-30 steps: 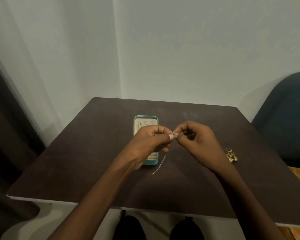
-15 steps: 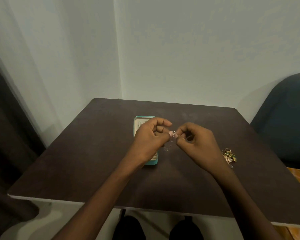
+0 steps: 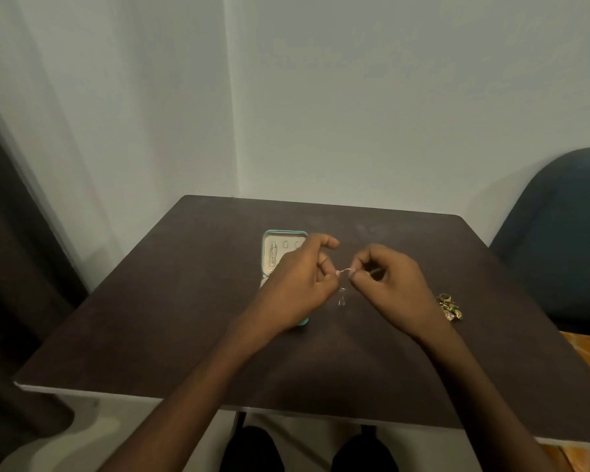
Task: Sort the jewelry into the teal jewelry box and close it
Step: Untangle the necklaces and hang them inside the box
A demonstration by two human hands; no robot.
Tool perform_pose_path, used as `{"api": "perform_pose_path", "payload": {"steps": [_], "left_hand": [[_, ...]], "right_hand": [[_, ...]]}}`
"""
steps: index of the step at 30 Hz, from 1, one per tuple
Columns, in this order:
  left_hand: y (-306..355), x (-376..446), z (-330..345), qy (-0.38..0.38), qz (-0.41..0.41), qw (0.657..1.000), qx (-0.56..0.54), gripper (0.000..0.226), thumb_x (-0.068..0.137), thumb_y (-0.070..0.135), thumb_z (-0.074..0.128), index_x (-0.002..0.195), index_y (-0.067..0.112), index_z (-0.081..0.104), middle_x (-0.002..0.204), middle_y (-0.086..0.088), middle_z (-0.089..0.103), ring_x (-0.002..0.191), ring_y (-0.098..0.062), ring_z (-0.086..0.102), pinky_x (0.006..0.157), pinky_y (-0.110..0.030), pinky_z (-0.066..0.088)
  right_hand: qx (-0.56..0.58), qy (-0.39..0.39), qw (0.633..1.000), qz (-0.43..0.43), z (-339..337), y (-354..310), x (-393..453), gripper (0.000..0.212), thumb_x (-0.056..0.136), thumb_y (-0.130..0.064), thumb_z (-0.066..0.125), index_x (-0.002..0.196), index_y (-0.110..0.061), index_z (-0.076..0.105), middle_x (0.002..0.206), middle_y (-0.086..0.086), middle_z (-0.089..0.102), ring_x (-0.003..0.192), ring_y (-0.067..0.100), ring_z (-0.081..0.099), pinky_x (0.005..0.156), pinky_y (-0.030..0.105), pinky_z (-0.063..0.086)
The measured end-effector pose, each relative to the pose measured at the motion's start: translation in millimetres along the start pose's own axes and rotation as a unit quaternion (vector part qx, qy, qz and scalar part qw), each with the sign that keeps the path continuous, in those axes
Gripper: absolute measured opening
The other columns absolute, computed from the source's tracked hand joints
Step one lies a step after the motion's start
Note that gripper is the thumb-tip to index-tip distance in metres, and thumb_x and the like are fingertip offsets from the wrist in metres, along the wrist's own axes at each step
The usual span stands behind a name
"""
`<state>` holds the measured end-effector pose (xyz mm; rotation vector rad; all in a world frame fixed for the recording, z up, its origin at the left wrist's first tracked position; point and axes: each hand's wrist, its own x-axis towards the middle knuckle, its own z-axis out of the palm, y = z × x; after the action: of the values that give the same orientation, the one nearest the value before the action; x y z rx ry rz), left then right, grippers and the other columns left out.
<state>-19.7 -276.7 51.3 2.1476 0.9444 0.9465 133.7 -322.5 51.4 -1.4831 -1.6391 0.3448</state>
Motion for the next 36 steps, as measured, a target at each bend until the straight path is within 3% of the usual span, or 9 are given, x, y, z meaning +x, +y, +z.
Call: {"api": "perform_pose_path", "payload": {"steps": [3, 8, 11, 15, 19, 23, 25, 32, 36], "left_hand": [[4, 1, 1, 0.001, 0.069, 0.99, 0.124, 0.017, 0.089, 0.014, 0.052, 0.101, 0.02, 0.061, 0.085, 0.009, 0.053, 0.078, -0.003, 0.047, 0.067, -0.018, 0.034], [7, 2, 4, 0.034, 0.041, 0.993, 0.102, 0.013, 0.089, 0.017, 0.05, 0.083, 0.019, 0.06, 0.085, 0.004, 0.06, 0.08, -0.007, 0.053, 0.068, -0.024, 0.042], [7, 4, 1, 0.017, -0.066, 0.993, -0.101, 0.017, 0.091, 0.011, 0.047, 0.083, 0.016, 0.061, 0.08, -0.001, 0.066, 0.077, -0.014, 0.062, 0.071, -0.031, 0.051], [4, 9, -13, 0.021, -0.2, 0.879, -0.433, 0.023, 0.092, 0.002, 0.038, 0.08, 0.009, 0.057, 0.06, -0.002, 0.06, 0.064, -0.019, 0.064, 0.066, -0.03, 0.054], [-2, 9, -26, 0.049, -0.223, 0.819, -0.527, 0.018, 0.09, 0.001, 0.04, 0.083, 0.007, 0.056, 0.053, -0.001, 0.047, 0.046, -0.012, 0.052, 0.063, -0.035, 0.057], [-5, 5, -30, 0.071, -0.235, 0.832, -0.498, 0.017, 0.09, 0.0, 0.041, 0.089, 0.003, 0.058, 0.053, 0.0, 0.049, 0.042, -0.009, 0.049, 0.056, -0.03, 0.057], [-9, 1, -29, 0.073, -0.237, 0.837, -0.487, 0.017, 0.091, 0.0, 0.042, 0.091, 0.003, 0.059, 0.054, -0.001, 0.052, 0.044, -0.01, 0.052, 0.057, -0.03, 0.058], [-33, -24, 6, 0.043, -0.304, 0.825, -0.474, 0.013, 0.09, 0.0, 0.051, 0.096, 0.003, 0.062, 0.07, -0.008, 0.061, 0.058, -0.016, 0.064, 0.06, -0.031, 0.059], [-56, -42, 37, 0.01, -0.332, 0.848, -0.412, 0.01, 0.09, 0.002, 0.056, 0.097, 0.003, 0.063, 0.077, -0.01, 0.064, 0.062, -0.015, 0.066, 0.058, -0.027, 0.058]], "right_hand": [[0.127, -0.043, 0.989, 0.057, 0, -1, 1, 0.012, 0.079, -0.021, 0.057, 0.069, -0.015, 0.062, 0.069, 0.005, 0.063, 0.067, 0.01, 0.055, 0.066, 0.032, 0.046], [0.342, -0.081, 0.927, 0.13, 3, -3, 0, 0.027, 0.091, -0.001, 0.044, 0.069, -0.01, 0.059, 0.06, 0.006, 0.056, 0.062, 0.017, 0.057, 0.068, 0.031, 0.05], [0.427, -0.067, 0.884, 0.178, 2, 1, 0, 0.018, 0.091, -0.002, 0.047, 0.08, -0.008, 0.061, 0.051, 0.0, 0.043, 0.047, 0.013, 0.046, 0.058, 0.031, 0.05], [0.446, -0.058, 0.871, 0.199, -2, 17, -1, 0.011, 0.088, -0.004, 0.051, 0.088, -0.007, 0.062, 0.05, -0.003, 0.039, 0.037, 0.007, 0.034, 0.044, 0.024, 0.044], [0.388, -0.061, 0.896, 0.206, -5, 34, -9, 0.012, 0.088, -0.004, 0.054, 0.09, -0.004, 0.066, 0.053, -0.002, 0.048, 0.044, 0.007, 0.04, 0.05, 0.023, 0.047], [0.342, -0.05, 0.91, 0.228, -4, 51, -14, 0.012, 0.088, -0.008, 0.057, 0.09, -0.005, 0.068, 0.059, 0.0, 0.055, 0.054, 0.008, 0.048, 0.064, 0.029, 0.047], [0.36, -0.025, 0.899, 0.248, -1, 60, -14, 0.012, 0.088, -0.008, 0.056, 0.089, -0.006, 0.068, 0.059, 0.001, 0.052, 0.053, 0.009, 0.048, 0.061, 0.028, 0.048], [0.524, 0.02, 0.787, 0.324, -7, 81, 11, 0.021, 0.092, -0.001, 0.043, 0.1, -0.005, 0.062, 0.063, 0.0, 0.054, 0.045, 0.005, 0.047, 0.051, 0.021, 0.052], [0.469, 0.012, 0.825, 0.314, -3, 89, 34, 0.025, 0.09, 0.009, 0.042, 0.101, -0.005, 0.061, 0.077, 0.005, 0.061, 0.044, 0.004, 0.045, 0.043, 0.015, 0.042]]}}
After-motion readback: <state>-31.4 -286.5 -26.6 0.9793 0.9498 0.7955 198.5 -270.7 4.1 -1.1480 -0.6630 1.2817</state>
